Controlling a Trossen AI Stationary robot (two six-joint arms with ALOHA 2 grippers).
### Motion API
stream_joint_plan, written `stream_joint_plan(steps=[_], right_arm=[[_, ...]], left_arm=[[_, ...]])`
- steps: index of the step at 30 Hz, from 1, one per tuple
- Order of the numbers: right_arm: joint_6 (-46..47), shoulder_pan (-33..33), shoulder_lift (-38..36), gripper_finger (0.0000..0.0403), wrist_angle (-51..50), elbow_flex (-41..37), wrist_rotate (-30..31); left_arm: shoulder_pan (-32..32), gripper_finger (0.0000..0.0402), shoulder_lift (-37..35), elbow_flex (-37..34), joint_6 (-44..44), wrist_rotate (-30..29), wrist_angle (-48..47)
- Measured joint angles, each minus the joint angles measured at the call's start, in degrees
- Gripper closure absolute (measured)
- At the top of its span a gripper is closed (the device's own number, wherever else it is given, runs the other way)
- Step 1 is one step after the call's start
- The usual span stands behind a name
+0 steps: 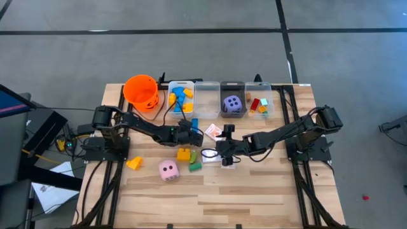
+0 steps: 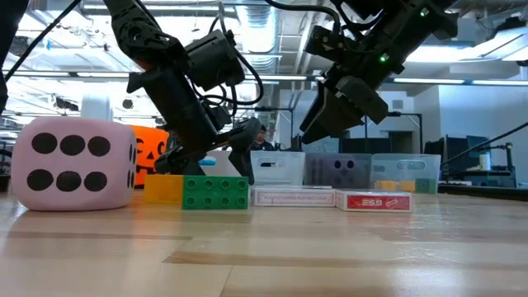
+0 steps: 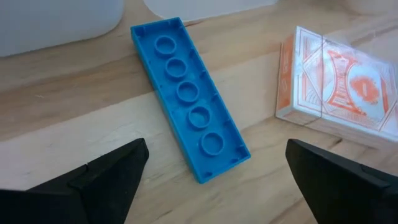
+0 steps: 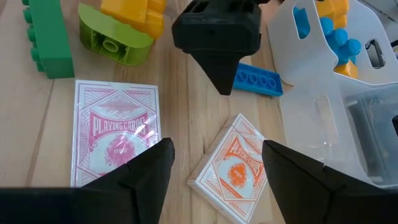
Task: Pick & Place Toys
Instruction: Put the small blue game piece into the right transparent bin
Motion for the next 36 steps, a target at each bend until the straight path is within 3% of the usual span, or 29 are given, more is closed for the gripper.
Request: stream_joint_plan(steps=[9, 29, 36], right_arm=[[-0.07, 0.00, 0.00, 0.0159, 0.04, 0.00, 0.03], [0.06, 0.00, 0.00, 0.0159, 0.44, 0.00, 0.04], [0.06, -0.03, 0.00, 0.0159, 0.45, 0.00, 0.04]], left_arm=[[0.00, 0.0018, 0.07, -0.07, 5.84, 0.15, -0.74], [0.09, 0.0018, 0.04, 0.02, 4.11, -4.22, -11.42], [0.04, 0.0018, 0.11, -0.41, 5.32, -6.23, -6.04]])
